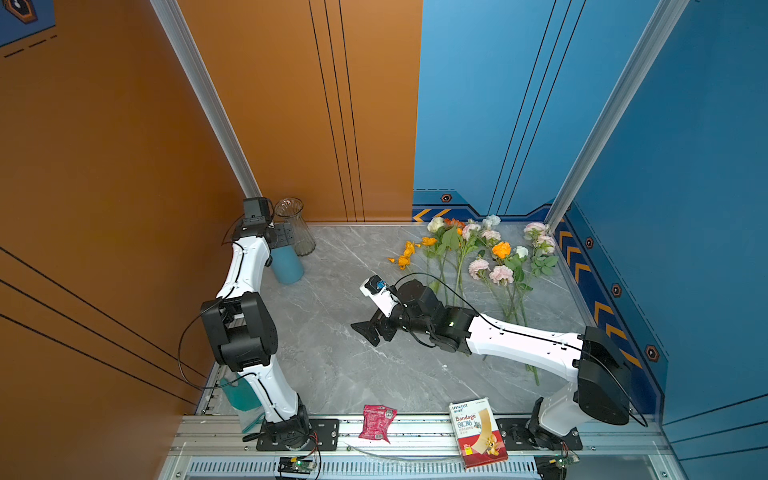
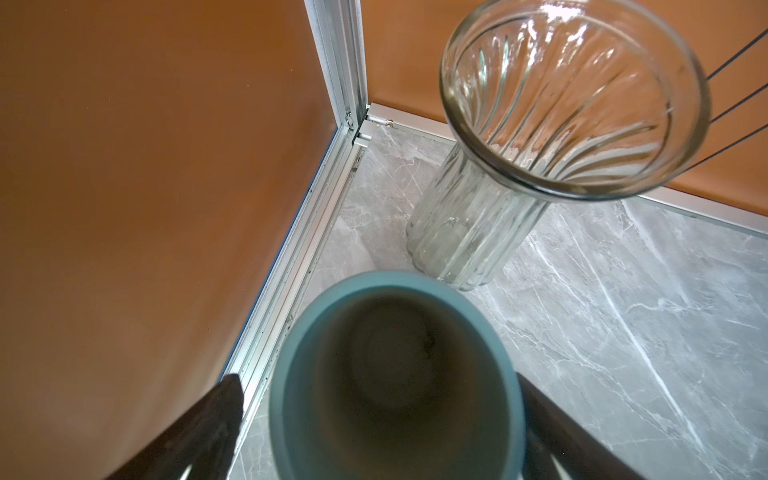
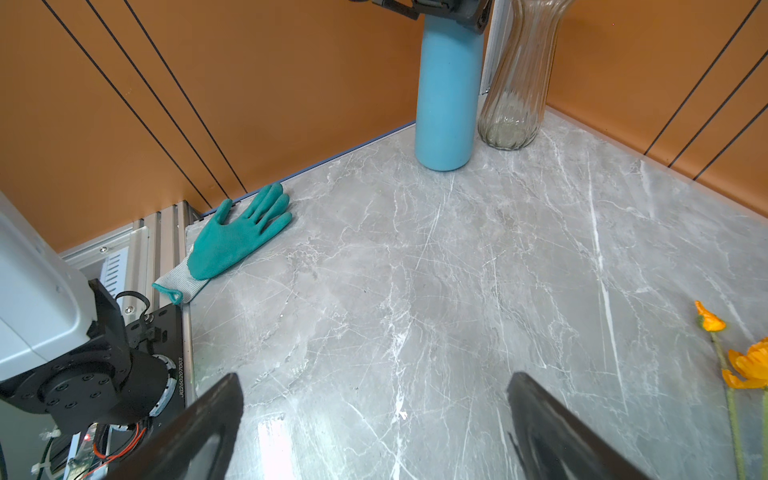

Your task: Arrange the flowers into the vase

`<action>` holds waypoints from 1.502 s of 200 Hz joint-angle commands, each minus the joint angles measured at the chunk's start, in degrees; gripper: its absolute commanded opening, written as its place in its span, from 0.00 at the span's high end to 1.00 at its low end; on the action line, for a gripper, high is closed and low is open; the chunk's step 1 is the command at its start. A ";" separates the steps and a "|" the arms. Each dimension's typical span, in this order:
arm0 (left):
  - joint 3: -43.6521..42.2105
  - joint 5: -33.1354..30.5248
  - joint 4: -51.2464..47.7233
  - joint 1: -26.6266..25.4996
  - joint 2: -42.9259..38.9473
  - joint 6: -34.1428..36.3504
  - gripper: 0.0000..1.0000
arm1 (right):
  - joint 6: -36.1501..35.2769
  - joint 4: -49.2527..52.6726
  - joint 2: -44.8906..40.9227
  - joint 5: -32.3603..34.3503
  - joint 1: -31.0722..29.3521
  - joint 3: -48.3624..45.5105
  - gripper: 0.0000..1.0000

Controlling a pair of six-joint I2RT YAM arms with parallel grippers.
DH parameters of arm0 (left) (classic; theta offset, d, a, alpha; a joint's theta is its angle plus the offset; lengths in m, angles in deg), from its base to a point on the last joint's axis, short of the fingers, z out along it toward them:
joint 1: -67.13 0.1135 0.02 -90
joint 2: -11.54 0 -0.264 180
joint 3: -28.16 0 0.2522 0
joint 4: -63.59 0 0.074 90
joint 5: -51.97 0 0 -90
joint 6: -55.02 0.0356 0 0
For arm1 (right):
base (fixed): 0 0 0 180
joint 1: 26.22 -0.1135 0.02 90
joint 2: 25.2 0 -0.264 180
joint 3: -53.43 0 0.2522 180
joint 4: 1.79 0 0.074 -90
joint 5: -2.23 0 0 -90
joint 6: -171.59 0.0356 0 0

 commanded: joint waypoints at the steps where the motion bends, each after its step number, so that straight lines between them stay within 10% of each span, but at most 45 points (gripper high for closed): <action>1: 0.77 3.09 1.55 0.33 1.31 1.79 0.02 | 0.07 1.05 -1.36 0.12 -0.28 -0.57 0.00; 123: 0.19 3.80 3.30 0.39 2.33 1.77 0.13 | 0.42 1.31 -0.70 -0.06 -0.68 -0.81 0.00; 182: -3.66 6.07 5.84 0.82 -0.93 2.51 0.52 | 1.05 1.48 0.01 -0.31 -0.93 -0.75 0.00; 300: -16.83 14.11 13.70 -4.75 -20.51 -3.01 0.80 | 2.98 0.80 -11.07 1.00 9.57 -12.24 0.00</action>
